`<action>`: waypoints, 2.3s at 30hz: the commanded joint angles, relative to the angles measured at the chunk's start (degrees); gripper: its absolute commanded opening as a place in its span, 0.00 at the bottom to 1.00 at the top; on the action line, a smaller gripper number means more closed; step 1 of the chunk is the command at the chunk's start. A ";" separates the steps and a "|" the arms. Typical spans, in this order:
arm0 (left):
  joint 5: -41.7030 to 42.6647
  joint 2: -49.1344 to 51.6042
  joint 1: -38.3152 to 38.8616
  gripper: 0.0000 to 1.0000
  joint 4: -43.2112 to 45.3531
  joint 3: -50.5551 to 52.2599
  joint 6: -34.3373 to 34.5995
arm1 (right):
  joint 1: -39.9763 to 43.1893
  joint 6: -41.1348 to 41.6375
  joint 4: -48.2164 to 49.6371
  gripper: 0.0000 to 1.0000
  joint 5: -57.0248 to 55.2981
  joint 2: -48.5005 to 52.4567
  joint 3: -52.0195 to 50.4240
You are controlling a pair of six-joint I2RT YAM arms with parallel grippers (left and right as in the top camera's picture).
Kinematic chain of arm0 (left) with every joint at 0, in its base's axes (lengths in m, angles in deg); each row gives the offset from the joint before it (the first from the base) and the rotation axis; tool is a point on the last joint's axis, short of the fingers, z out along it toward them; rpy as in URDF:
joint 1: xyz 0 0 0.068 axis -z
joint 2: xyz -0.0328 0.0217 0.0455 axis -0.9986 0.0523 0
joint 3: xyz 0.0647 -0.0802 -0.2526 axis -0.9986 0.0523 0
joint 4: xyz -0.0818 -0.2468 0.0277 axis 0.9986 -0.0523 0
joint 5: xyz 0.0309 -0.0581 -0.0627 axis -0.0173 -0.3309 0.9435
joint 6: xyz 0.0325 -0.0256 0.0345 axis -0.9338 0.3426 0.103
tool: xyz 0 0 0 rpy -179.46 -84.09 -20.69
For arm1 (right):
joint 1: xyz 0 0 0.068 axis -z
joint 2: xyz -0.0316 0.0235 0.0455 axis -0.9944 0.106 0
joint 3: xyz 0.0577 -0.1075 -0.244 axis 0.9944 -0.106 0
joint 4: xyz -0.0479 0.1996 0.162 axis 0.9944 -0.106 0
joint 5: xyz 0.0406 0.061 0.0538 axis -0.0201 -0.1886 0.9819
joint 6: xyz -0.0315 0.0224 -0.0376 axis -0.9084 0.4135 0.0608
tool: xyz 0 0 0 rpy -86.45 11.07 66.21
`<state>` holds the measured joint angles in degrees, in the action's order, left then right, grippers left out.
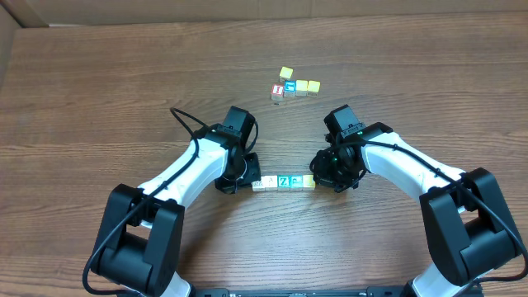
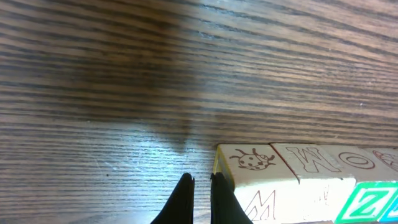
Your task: Flip 5 blocks
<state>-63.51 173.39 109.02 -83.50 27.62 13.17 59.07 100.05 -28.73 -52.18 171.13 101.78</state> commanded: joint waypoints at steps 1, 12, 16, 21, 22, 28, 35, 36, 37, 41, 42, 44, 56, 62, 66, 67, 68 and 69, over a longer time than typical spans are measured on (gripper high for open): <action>0.46 -0.20 0.63 0.04 0.20 0.35 0.59 | -0.35 0.26 0.20 0.04 0.50 0.04 -0.39; 0.42 -0.20 0.63 0.04 0.17 0.35 0.57 | -0.35 0.33 0.15 0.04 1.79 0.04 -0.39; -0.31 -0.20 0.66 0.04 -0.04 0.35 0.57 | -0.42 1.77 -0.20 0.04 1.70 0.04 -0.39; -1.03 -0.20 0.68 0.04 -0.17 0.35 0.57 | -1.38 3.30 0.00 0.04 1.53 0.04 -0.39; -1.22 -0.20 0.68 0.04 -0.24 0.35 0.57 | -1.77 3.30 0.24 0.04 1.53 0.04 -0.39; -1.53 -0.20 0.66 0.04 -0.37 0.35 -0.33 | -3.48 4.79 1.11 0.04 -0.20 0.04 -0.39; -3.48 -0.20 0.66 0.05 -0.81 0.35 -0.74 | -3.72 4.76 1.49 0.04 -0.17 0.04 -0.39; -3.48 -0.20 0.66 0.05 -0.66 0.35 -0.74 | -3.72 4.76 1.51 0.04 -0.17 0.04 -0.39; -3.50 -0.20 0.66 0.05 -0.66 0.35 -0.74 | -3.72 4.76 1.51 0.04 -0.17 0.04 -0.39; -4.61 -0.20 0.68 0.05 -0.94 0.35 -0.81 | -3.72 4.76 1.49 0.04 -0.98 0.04 -0.39; -4.79 -0.20 0.66 0.05 -1.07 0.35 -0.98 | -3.72 4.76 1.46 0.04 -1.60 0.04 -0.39; -4.81 -0.20 0.66 0.04 -1.09 0.35 -1.40 | -3.72 4.76 1.44 0.04 -2.84 0.04 -0.39; -5.22 -0.20 0.46 0.04 -1.88 0.35 -1.40 | -3.72 4.76 0.81 0.04 -2.99 0.04 -0.39; -5.20 -0.20 0.46 0.04 -2.32 0.35 -1.81 | -3.72 4.79 0.79 0.04 -2.95 0.04 -0.39; -4.22 -0.20 0.50 0.04 -2.32 0.35 -1.79 | -3.72 4.79 0.79 0.04 -2.27 0.04 -0.39; -4.26 -0.20 0.50 0.04 -2.29 0.35 -1.79 | -3.72 4.79 0.79 0.04 -2.29 0.04 -0.39; -4.28 -0.20 0.50 0.04 -2.27 0.35 -1.79 | -3.72 4.79 0.79 0.04 -2.29 0.04 -0.39; -4.31 -0.20 0.50 0.04 -2.21 0.35 -1.79 | -3.72 4.79 0.81 0.04 -2.29 0.04 -0.39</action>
<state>-67.83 173.39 109.15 -85.69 27.62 12.73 55.69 104.55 -28.03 -54.32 171.13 101.74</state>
